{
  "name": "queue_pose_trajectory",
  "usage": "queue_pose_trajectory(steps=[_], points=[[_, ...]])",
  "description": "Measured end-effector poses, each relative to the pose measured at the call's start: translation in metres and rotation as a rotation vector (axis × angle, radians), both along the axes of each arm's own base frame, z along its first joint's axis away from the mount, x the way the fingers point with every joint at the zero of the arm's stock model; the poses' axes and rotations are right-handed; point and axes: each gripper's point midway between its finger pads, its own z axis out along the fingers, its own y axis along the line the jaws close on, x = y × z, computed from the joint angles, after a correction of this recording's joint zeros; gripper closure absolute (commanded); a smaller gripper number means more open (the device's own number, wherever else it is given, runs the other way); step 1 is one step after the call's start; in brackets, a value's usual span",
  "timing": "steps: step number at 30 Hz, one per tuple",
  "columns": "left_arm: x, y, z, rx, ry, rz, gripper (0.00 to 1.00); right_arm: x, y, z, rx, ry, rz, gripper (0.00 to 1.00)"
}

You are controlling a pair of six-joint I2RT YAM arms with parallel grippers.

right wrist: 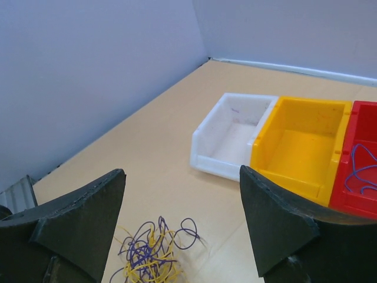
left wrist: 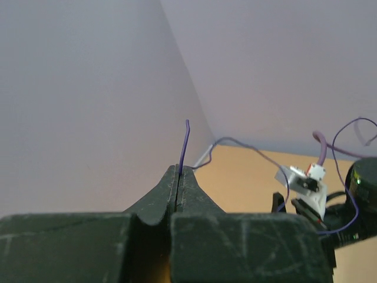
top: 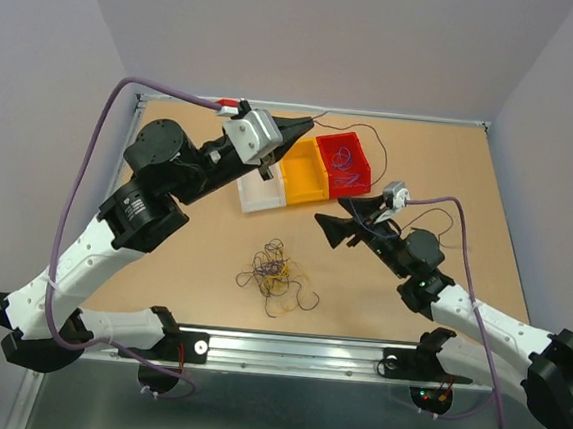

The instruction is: Untangle the cables

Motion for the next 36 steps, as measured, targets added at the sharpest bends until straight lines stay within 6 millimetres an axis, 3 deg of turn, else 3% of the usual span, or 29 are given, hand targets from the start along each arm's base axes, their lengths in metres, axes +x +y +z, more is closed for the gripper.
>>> queue_pose_trajectory(steps=[7, 11, 12, 15, 18, 20, 24, 29, 33, 36], points=[[0.031, -0.011, -0.08, 0.155, 0.045, 0.086, 1.0, 0.007, 0.0, -0.01, 0.001, 0.043, -0.03, 0.16], [0.073, -0.004, -0.125, 0.231, 0.1, 0.204, 1.0, 0.018, 0.005, -0.038, -0.049, 0.116, -0.051, 0.16], [0.092, 0.004, -0.132, 0.231, 0.124, 0.248, 1.0, 0.023, 0.004, -0.048, -0.069, 0.149, -0.073, 0.16], [0.141, 0.043, -0.141, 0.187, 0.194, 0.379, 1.0, 0.033, -0.001, -0.068, -0.109, 0.207, -0.133, 0.16], [0.173, 0.089, -0.141, 0.119, 0.247, 0.49, 1.0, 0.036, -0.007, -0.076, -0.128, 0.235, -0.174, 0.16], [0.182, 0.106, -0.133, 0.071, 0.248, 0.532, 1.0, 0.037, -0.008, -0.076, -0.132, 0.239, -0.18, 0.16], [0.187, 0.11, -0.118, -0.008, 0.252, 0.537, 1.0, 0.041, -0.008, -0.074, -0.136, 0.244, -0.197, 0.16], [0.217, 0.13, -0.127, -0.107, 0.347, 0.621, 1.0, 0.044, -0.01, -0.081, -0.163, 0.27, -0.219, 0.17], [0.247, 0.176, -0.155, -0.205, 0.475, 0.754, 1.0, 0.049, -0.02, -0.09, -0.184, 0.302, -0.281, 0.15], [0.255, 0.219, -0.161, -0.293, 0.517, 0.864, 1.0, 0.054, -0.034, -0.095, -0.184, 0.334, -0.371, 0.04]])
